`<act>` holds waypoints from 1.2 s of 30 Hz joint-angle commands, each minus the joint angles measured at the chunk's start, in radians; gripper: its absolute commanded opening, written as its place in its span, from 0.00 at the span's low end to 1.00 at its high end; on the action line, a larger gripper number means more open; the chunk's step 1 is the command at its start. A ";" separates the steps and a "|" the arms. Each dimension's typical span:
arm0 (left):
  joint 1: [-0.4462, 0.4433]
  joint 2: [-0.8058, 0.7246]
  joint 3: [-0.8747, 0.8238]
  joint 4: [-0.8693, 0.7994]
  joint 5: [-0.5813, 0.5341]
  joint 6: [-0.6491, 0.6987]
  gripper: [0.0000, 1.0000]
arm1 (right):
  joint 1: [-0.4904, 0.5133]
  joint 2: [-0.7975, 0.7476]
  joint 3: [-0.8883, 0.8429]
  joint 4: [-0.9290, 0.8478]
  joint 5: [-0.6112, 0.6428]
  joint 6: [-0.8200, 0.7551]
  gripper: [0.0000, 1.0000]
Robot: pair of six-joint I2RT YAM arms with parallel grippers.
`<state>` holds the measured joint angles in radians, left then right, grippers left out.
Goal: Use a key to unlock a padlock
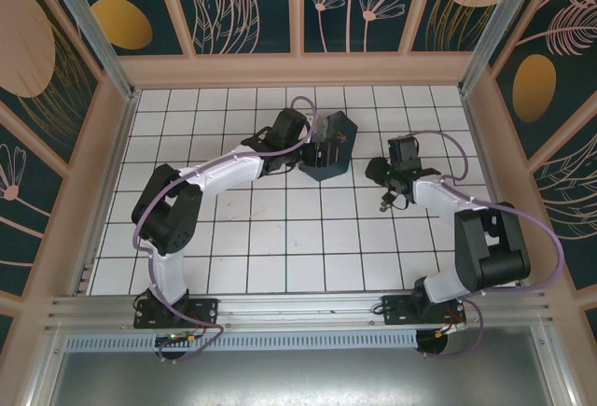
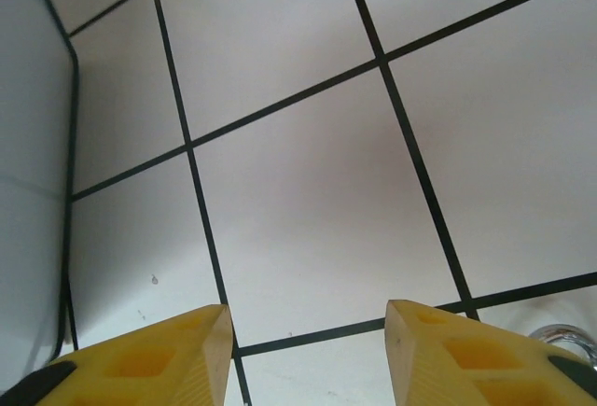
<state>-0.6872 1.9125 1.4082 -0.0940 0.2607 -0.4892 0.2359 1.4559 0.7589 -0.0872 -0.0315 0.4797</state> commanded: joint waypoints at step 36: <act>0.661 -0.372 -1.185 1.434 -0.485 0.398 0.99 | -0.320 0.002 -0.631 1.476 0.087 -0.372 0.99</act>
<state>-0.0578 1.4986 0.2478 1.1213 -0.2951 -0.0647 -0.0837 1.4071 0.1417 1.0828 0.1226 0.1173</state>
